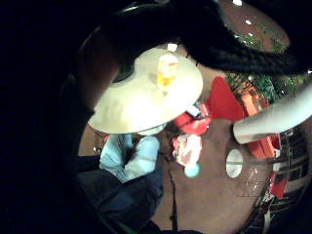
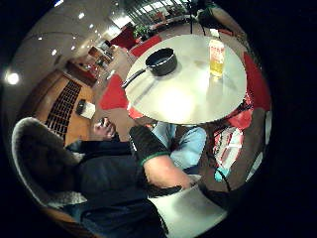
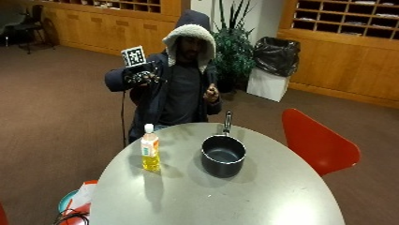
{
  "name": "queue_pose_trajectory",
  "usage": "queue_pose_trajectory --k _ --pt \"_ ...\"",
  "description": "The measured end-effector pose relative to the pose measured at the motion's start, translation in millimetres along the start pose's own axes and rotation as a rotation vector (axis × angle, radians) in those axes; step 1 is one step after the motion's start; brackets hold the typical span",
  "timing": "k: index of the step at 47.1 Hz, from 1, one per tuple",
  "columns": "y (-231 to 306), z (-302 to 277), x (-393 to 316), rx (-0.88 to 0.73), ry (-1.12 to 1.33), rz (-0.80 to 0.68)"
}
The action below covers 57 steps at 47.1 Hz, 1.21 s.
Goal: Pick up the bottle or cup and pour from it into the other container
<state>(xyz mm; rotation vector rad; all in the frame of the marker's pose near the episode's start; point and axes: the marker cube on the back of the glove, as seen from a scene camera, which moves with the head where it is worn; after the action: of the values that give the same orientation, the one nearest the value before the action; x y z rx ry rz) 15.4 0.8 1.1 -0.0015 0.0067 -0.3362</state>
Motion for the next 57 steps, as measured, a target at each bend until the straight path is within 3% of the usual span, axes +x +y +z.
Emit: queue_pose_trajectory --k 4,14,19,25,30,35,51,57 --pt "7.3 1.6 7.3 -0.003 0.003 -0.126" --pt "-7.4 8.6 27.8 -0.045 0.012 0.013" --pt "-41.5 21.6 58.3 0.018 0.008 -0.122" --pt "-82.7 40.8 79.6 0.123 -0.029 0.096" --pt "-103.1 56.1 104.9 0.132 -0.059 0.062" --pt "-110.1 69.1 127.8 -0.012 -0.098 0.022" --pt "-187.0 149.0 163.6 0.011 -0.295 0.163" --pt "-207.3 182.0 159.6 -0.01 -0.445 0.117"
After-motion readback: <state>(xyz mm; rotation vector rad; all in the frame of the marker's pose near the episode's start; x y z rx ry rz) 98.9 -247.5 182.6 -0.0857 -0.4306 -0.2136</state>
